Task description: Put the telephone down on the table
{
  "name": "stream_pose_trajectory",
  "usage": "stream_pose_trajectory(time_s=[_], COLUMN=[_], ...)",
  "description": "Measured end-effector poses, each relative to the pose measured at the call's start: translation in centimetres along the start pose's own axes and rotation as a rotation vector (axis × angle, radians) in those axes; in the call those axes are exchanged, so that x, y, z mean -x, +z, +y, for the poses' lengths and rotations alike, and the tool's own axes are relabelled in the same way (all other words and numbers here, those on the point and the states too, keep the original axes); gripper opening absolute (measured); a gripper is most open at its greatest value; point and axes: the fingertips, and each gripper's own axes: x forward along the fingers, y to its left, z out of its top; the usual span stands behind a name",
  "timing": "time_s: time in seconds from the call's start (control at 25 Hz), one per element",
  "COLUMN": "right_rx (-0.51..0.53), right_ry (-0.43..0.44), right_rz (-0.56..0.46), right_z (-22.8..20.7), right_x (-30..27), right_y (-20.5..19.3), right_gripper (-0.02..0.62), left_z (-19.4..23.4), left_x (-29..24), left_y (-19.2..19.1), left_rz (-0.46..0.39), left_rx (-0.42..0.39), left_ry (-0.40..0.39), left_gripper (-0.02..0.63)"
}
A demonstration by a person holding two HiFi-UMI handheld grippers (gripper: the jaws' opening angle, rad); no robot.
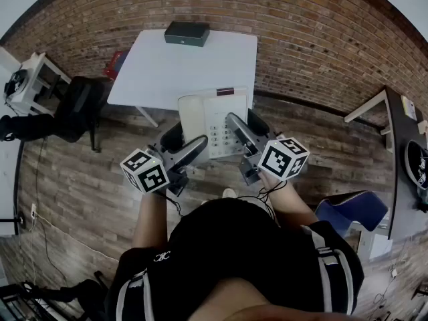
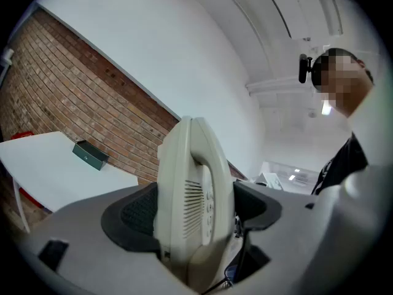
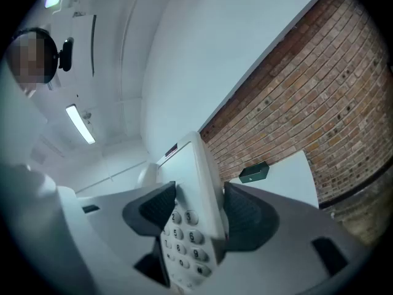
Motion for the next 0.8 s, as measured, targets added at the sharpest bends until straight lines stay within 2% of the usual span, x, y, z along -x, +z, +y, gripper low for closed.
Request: stream_pose_trajectory(time_s=[0.48,0.8], right_rx=[-0.007,-0.013], right_ry=[0.01,0.024], right_rz=[-0.005,-0.004], right_z=[-0.6,-0.7], right_x=[1.7,1.1], right_y=[0.7,0.8], right_gripper=[0.219,0.221], left_z=[-1.6,-1.1], left_x=[-1.0,-1.0], left_y=[-0.3,-0.1], left_rz=[-0.001,-0.001], left_rx=[0.002,-0.008], left_ry=[0.004,0.01], left_gripper=[0.377,0.377])
